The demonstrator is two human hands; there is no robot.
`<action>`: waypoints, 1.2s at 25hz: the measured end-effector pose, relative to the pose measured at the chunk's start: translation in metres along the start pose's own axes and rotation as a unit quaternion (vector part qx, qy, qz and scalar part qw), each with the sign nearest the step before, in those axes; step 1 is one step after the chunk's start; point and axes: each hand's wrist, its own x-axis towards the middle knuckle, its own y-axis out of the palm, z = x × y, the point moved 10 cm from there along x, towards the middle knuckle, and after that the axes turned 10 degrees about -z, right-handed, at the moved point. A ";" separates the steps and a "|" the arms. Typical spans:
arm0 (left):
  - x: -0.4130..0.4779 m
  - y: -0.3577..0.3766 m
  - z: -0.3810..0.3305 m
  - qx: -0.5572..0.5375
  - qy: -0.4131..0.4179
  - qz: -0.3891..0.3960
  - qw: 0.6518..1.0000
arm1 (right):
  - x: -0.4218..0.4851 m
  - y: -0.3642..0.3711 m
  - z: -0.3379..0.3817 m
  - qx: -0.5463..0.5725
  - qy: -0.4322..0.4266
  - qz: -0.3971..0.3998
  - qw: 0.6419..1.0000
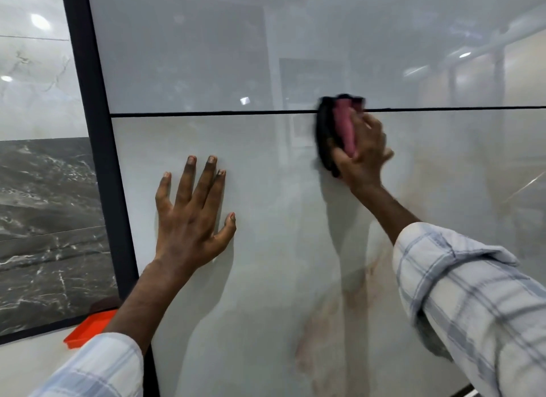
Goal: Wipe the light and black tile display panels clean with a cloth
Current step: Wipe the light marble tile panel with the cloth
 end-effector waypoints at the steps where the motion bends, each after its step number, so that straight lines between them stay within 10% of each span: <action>1: 0.000 0.000 0.000 -0.003 -0.002 0.001 1.000 | -0.003 -0.008 -0.039 -0.012 0.117 -0.019 0.993; 3: 0.003 -0.003 -0.002 -0.026 0.000 0.003 1.000 | -0.014 -0.018 -0.071 -0.039 0.233 -0.039 0.971; 7: 0.002 -0.039 0.031 -0.053 -0.046 -0.024 0.997 | -0.010 -0.002 -0.003 -0.054 0.194 -0.029 0.979; 15: -0.059 -0.036 0.114 -0.110 -0.218 0.006 0.970 | -0.058 0.041 0.213 -0.001 -0.281 0.021 0.960; 24: -0.071 -0.037 0.114 -0.256 -0.317 0.010 0.913 | -0.039 0.035 0.168 -0.040 -0.072 -0.022 0.996; 30: -0.097 -0.036 0.119 -0.285 -0.328 0.028 0.900 | -0.108 0.046 0.273 0.023 -0.426 0.019 0.904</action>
